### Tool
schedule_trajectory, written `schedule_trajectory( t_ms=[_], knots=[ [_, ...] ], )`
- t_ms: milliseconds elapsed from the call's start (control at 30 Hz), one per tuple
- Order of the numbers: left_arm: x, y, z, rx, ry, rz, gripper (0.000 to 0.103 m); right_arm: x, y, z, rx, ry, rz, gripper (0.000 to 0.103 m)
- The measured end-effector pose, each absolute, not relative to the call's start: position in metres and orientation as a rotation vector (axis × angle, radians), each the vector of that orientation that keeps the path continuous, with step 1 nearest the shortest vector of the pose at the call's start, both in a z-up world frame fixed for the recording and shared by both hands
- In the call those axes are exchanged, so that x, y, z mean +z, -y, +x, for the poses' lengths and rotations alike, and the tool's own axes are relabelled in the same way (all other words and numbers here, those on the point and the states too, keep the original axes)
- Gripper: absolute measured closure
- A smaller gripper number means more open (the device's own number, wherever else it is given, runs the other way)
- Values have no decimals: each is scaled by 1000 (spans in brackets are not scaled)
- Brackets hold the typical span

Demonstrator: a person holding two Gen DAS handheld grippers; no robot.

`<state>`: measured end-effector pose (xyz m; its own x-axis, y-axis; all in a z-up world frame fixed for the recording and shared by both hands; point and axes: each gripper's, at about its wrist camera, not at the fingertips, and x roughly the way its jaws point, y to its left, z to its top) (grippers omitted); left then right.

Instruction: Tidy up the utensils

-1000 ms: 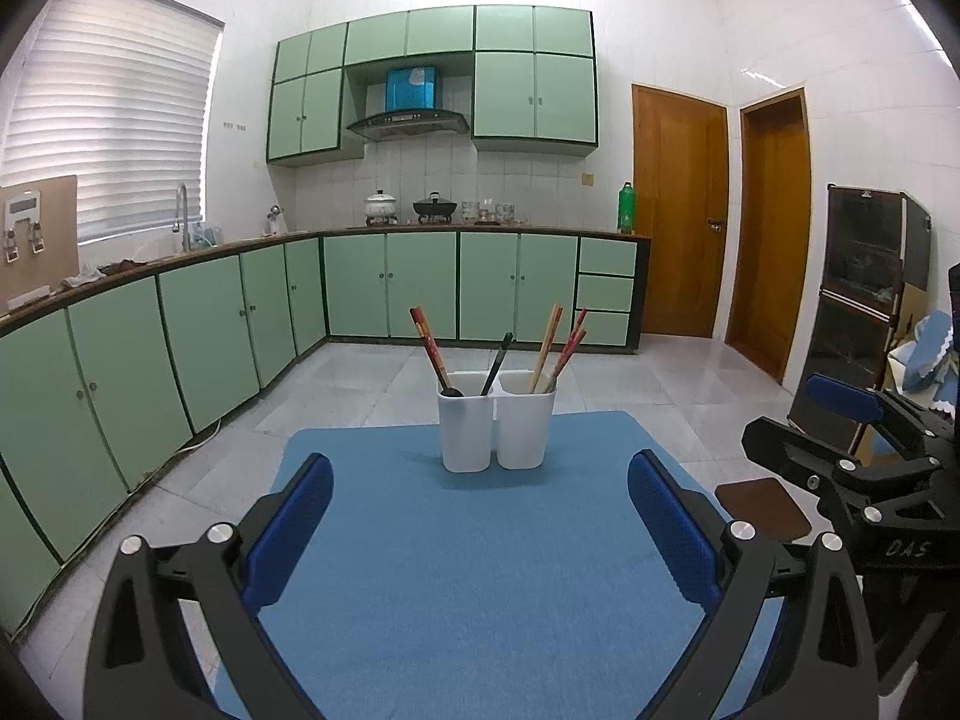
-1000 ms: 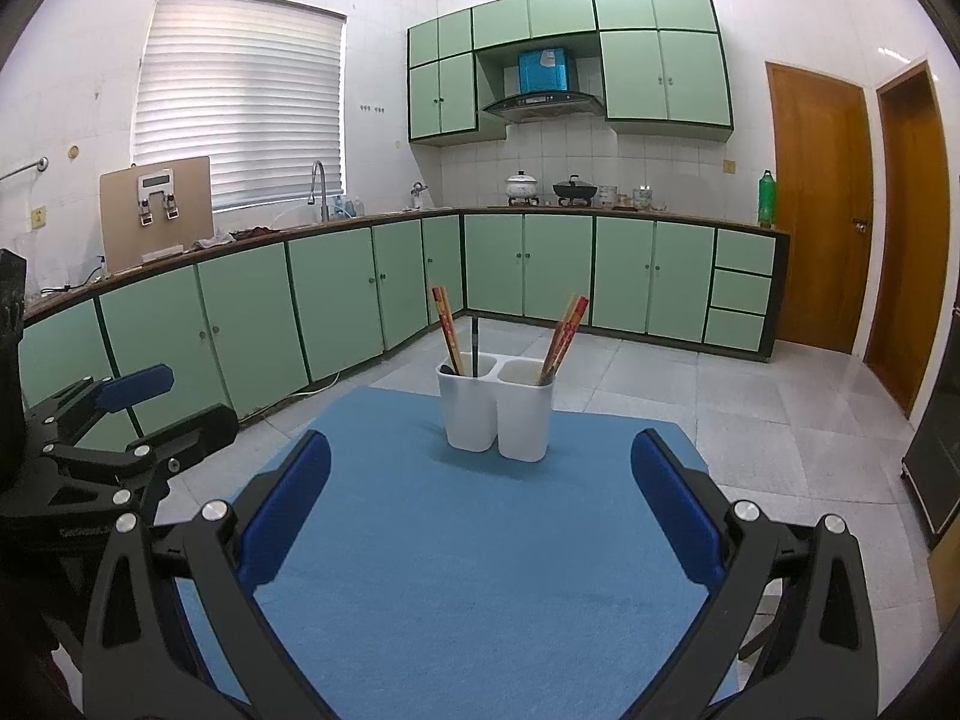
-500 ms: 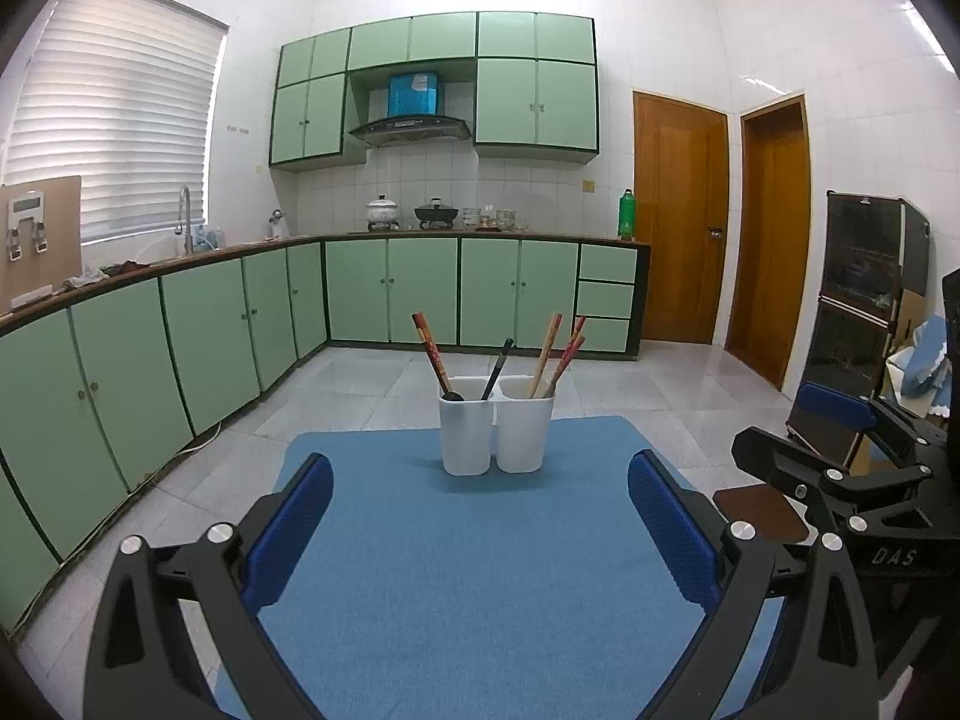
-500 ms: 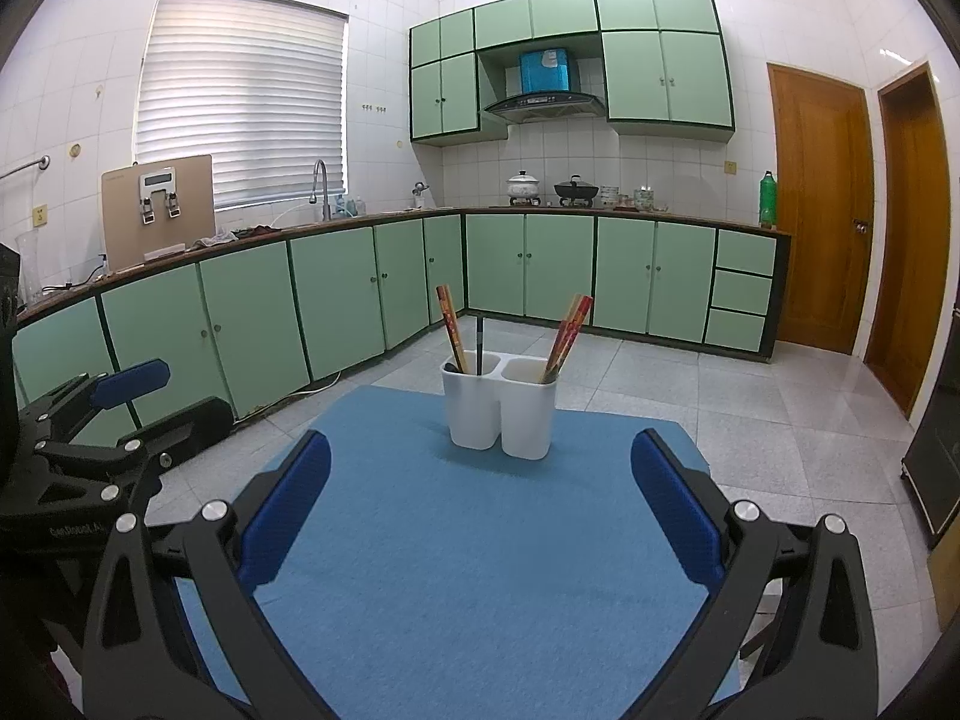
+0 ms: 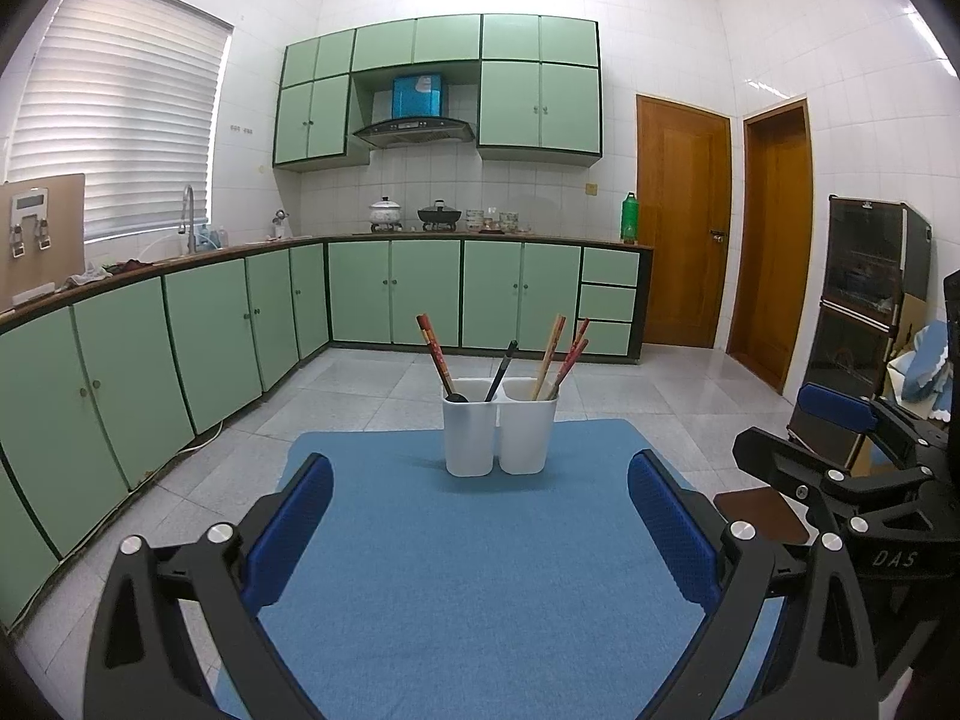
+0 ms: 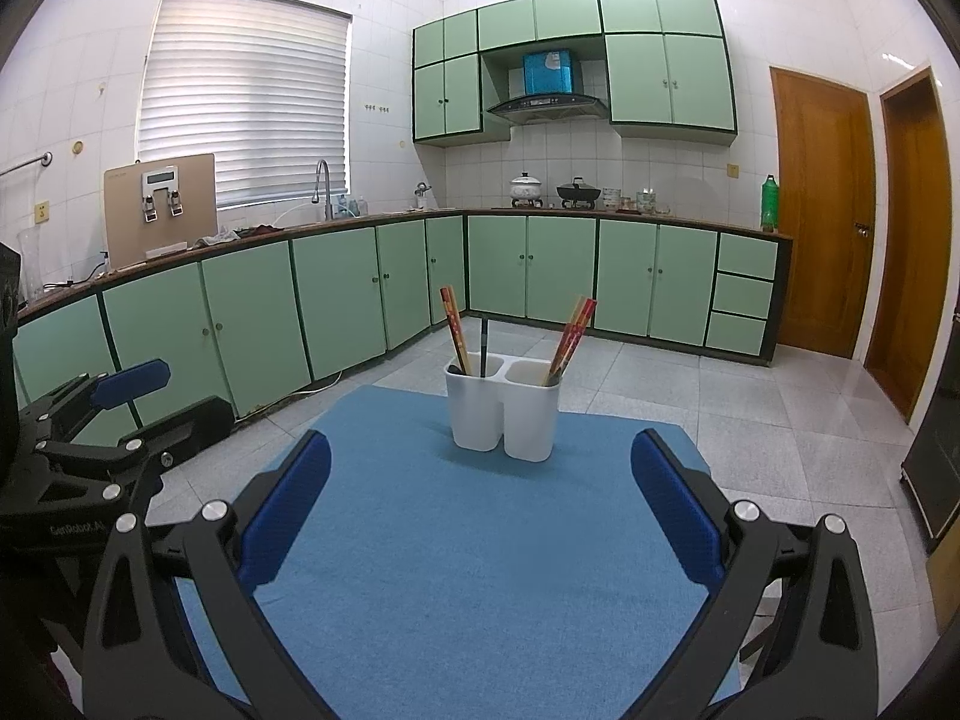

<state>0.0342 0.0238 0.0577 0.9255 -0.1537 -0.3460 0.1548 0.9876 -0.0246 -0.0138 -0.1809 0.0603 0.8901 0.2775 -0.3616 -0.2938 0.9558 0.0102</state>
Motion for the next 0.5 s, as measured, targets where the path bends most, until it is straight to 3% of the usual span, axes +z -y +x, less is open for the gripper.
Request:
schedule_trajectory(
  t_ms=[500],
  knots=[
    [61, -28, 32, -156, -351, 1, 6, 61, 180, -14, 298, -368, -43, 6]
  ],
)
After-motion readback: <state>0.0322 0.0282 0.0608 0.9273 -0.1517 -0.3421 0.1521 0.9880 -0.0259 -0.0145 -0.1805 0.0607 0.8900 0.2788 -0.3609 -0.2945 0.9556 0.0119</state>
